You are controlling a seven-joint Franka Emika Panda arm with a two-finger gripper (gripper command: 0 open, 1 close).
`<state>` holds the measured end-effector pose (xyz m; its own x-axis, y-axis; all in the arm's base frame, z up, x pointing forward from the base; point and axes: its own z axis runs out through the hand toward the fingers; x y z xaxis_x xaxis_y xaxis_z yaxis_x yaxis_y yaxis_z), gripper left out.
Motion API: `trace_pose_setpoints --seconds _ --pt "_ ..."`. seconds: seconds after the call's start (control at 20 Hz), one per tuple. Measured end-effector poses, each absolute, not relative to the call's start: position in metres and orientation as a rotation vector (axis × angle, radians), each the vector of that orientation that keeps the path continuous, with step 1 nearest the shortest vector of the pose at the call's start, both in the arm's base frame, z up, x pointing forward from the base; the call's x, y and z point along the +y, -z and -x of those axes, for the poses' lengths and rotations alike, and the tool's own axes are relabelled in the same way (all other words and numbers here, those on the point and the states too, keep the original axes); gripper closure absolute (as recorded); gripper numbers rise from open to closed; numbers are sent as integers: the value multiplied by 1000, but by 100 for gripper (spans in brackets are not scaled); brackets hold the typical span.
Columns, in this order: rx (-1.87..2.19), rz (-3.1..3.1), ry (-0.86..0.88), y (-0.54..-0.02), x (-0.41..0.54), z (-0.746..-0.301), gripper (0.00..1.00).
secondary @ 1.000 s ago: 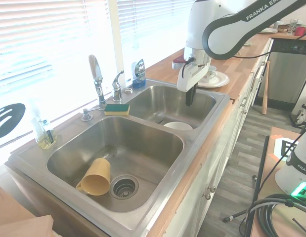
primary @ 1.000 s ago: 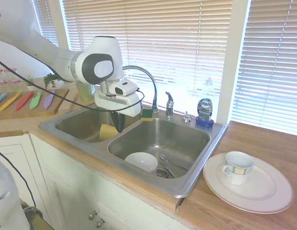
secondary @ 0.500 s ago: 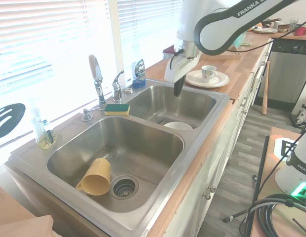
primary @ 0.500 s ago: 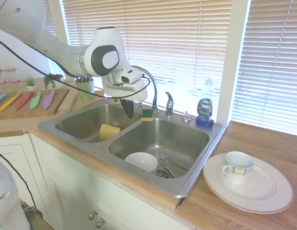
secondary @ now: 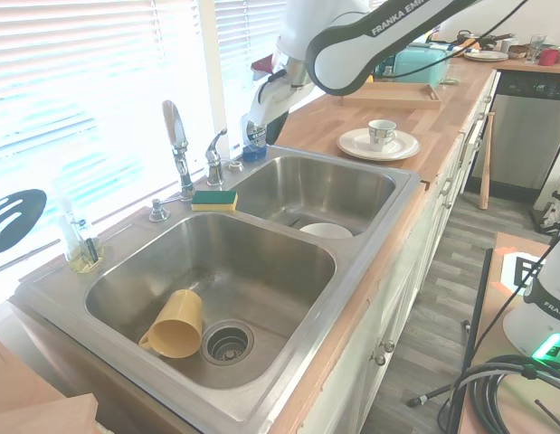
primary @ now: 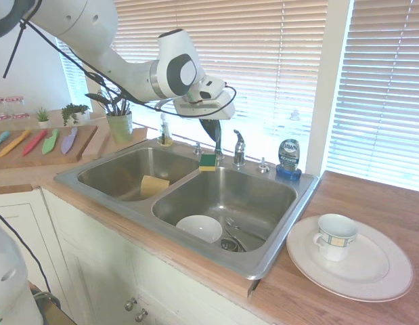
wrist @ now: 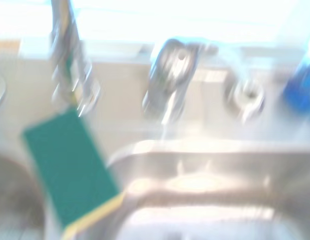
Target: Turn off the faucet
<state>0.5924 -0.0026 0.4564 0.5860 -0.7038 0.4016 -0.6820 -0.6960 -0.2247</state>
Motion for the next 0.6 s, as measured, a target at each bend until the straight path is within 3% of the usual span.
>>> trace_pose_setpoints --seconds 0.6 --pt "1156 2699 876 -469 3 -698 100"
